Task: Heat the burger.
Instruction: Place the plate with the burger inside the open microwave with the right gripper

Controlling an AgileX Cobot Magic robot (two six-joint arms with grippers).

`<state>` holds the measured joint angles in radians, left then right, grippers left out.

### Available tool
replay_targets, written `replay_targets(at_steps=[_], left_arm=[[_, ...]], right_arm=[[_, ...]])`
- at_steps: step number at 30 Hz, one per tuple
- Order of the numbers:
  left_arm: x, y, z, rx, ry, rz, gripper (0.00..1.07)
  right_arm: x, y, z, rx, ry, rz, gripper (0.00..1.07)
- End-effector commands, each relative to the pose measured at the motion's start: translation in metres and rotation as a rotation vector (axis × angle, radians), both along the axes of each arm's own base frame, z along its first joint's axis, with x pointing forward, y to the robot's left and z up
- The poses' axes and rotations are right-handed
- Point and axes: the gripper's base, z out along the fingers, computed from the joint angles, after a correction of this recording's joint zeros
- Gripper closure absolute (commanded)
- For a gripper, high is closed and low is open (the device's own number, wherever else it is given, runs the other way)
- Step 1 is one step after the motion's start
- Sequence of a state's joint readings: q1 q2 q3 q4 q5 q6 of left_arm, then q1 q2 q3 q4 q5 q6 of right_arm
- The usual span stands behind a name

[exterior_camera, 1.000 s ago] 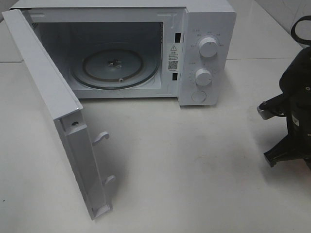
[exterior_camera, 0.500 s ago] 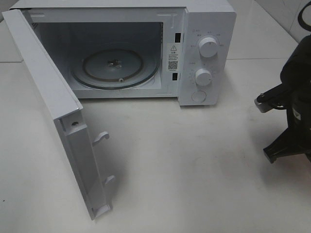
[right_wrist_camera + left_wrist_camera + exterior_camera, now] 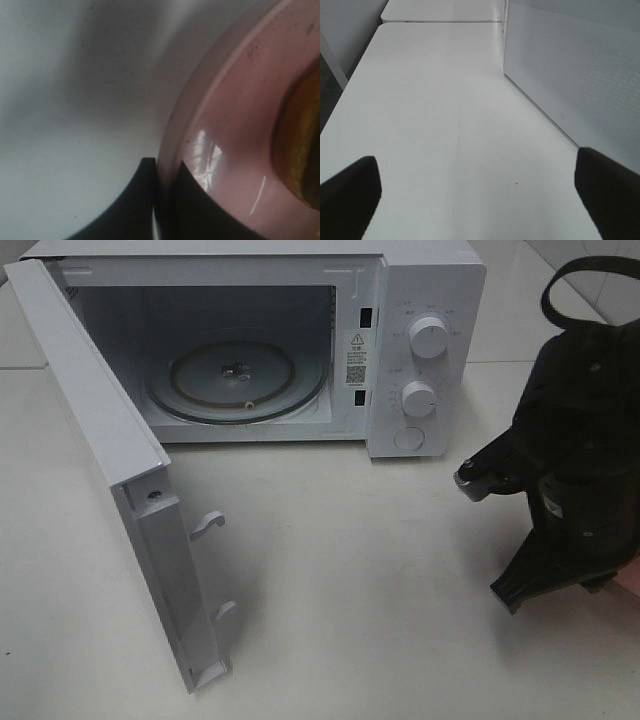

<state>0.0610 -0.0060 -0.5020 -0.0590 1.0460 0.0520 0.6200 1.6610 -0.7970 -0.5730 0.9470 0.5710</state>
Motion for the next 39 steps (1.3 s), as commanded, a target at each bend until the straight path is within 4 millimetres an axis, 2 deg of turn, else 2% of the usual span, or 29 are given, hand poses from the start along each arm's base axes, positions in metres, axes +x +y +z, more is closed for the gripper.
replay_targets(at_steps=[1,13,28,30,33,35,39], left_arm=[[-0.003,0.0,-0.001,-0.003,-0.028,-0.003,0.06],[-0.003,0.0,-0.001,-0.003,-0.028,-0.003,0.06],[-0.003,0.0,-0.001,-0.003,-0.028,-0.003,0.06],[-0.003,0.0,-0.001,-0.003,-0.028,-0.003,0.06],[-0.003,0.0,-0.001,-0.003,-0.028,-0.003,0.06],[-0.003,0.0,-0.001,-0.003,-0.028,-0.003,0.06],[-0.003,0.0,-0.001,-0.003,-0.028,-0.003,0.06]], right_arm=[[-0.005,0.003,0.005,-0.066,-0.005,0.036,1.07],[-0.033,0.039,0.007,-0.11,-0.002,0.193,1.07],[-0.066,0.07,0.009,-0.149,-0.002,0.375,1.07],[-0.076,0.078,0.009,-0.156,-0.001,0.438,1.07],[-0.079,0.08,0.009,-0.159,0.004,0.462,1.07],[-0.089,0.088,0.009,-0.173,0.024,0.556,1.07],[-0.094,0.092,0.009,-0.184,0.032,0.617,1.07]])
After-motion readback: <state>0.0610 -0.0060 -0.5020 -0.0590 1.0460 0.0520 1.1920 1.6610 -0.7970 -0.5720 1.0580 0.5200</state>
